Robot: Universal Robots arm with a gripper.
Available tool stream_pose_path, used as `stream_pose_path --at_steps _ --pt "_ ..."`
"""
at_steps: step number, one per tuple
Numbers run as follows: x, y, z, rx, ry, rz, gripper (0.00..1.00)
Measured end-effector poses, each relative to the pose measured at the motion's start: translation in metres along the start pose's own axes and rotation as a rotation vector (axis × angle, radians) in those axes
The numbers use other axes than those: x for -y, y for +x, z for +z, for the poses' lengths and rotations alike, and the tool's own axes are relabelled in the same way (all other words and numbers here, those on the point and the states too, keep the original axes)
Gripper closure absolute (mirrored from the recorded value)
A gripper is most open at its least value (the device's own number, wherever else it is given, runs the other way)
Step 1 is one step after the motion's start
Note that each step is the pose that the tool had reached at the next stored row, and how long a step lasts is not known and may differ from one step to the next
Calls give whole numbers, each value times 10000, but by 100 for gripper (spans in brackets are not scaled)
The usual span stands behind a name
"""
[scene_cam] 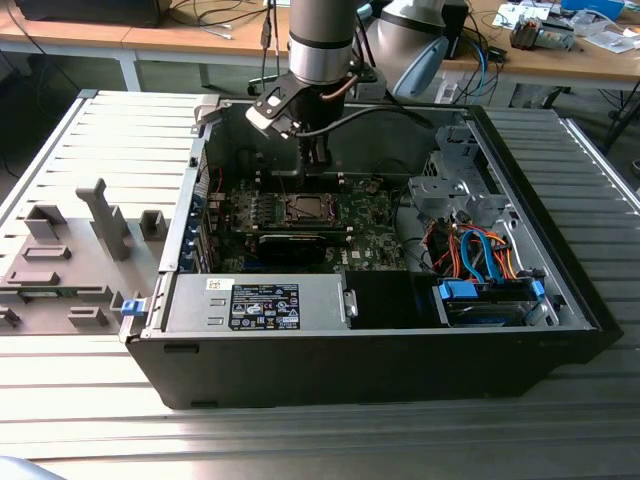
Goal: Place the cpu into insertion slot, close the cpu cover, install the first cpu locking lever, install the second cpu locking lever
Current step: 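Install the first cpu locking lever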
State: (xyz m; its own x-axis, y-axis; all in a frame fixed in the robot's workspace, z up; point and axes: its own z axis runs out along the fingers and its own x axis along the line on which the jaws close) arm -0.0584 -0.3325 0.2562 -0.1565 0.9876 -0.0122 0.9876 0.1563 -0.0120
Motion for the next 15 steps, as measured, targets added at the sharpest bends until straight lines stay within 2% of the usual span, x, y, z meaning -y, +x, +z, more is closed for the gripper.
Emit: stream_pose_path --at_steps 15 --pt "0 0 0 24 -3 -578 89"
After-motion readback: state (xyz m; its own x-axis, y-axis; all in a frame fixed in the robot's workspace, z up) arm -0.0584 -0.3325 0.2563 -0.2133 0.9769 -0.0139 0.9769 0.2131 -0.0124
